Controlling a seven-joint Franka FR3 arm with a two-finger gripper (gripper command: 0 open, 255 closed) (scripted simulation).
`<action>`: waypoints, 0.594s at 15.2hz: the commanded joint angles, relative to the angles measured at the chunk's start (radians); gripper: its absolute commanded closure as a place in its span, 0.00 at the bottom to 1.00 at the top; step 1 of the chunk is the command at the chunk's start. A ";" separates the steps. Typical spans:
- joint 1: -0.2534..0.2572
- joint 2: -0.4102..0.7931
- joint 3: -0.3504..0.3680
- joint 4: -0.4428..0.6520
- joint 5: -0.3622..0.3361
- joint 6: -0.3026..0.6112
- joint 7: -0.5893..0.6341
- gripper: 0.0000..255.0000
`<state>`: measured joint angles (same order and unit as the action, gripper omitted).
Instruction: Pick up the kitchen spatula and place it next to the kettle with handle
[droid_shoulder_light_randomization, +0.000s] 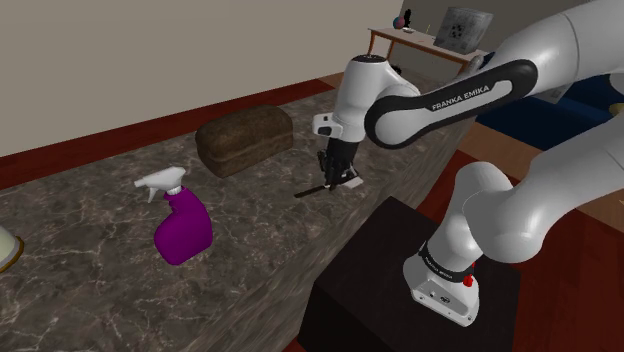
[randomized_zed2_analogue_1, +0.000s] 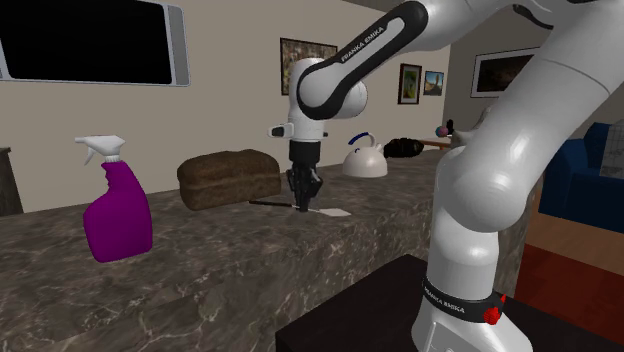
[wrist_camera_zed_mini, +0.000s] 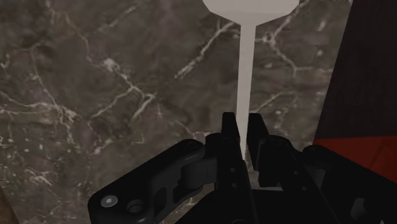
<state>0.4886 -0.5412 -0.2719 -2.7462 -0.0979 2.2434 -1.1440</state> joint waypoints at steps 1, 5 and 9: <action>-0.002 -0.018 0.003 0.017 -0.001 -0.036 0.000 1.00; -0.003 -0.049 0.012 0.053 0.001 -0.102 0.005 1.00; -0.003 -0.073 0.020 0.092 0.003 -0.165 0.009 1.00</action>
<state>0.4847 -0.6097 -0.2544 -2.6655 -0.0956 2.0946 -1.1368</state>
